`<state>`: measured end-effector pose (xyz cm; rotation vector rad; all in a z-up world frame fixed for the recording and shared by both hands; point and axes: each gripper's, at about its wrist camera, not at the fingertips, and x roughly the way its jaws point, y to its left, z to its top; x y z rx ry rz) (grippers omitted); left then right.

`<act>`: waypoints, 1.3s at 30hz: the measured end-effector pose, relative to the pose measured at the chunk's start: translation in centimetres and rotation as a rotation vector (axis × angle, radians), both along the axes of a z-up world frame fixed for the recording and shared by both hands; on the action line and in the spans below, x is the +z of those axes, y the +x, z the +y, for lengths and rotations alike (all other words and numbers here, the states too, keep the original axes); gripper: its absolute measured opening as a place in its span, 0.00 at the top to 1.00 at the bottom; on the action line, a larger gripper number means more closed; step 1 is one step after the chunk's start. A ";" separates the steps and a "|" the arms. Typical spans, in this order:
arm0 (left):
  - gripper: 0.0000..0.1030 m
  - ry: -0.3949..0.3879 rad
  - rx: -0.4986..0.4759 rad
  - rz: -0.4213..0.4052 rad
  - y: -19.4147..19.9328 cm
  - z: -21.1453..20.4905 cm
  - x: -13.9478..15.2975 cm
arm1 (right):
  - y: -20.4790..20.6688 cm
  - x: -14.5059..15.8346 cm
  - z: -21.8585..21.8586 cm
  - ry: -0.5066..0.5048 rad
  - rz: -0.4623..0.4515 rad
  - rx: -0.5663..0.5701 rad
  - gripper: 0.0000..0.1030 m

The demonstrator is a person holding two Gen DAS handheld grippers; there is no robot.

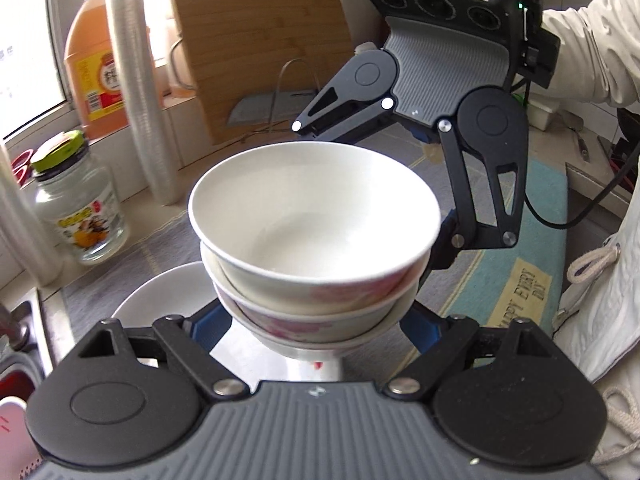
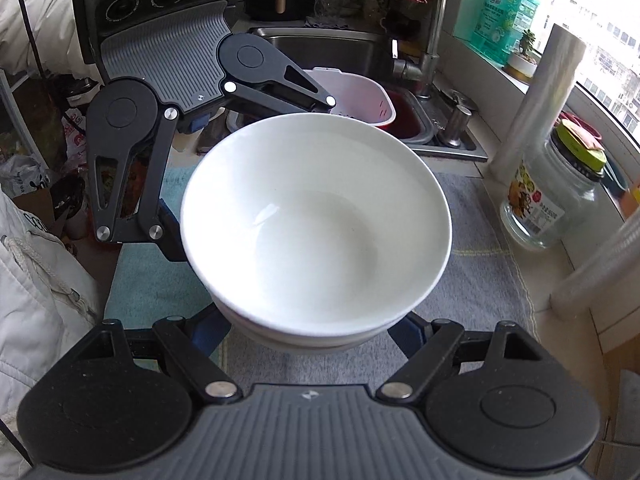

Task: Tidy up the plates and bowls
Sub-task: 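Lift the bowl stack with both grippers and carry it over the plate stack, then lower the bowl stack onto the plates and open both grippers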

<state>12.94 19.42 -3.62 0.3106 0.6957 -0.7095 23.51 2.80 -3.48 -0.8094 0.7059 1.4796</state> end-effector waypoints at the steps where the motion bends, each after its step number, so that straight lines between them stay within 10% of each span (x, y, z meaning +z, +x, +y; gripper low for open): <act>1: 0.13 0.002 0.006 0.000 0.1 0.5 -0.1 | 0.1 -0.1 0.6 0.000 -0.003 0.007 0.15; 39: 0.12 0.017 0.068 0.023 2.5 6.0 -2.3 | 2.6 -2.8 7.4 -0.051 -0.003 0.032 0.15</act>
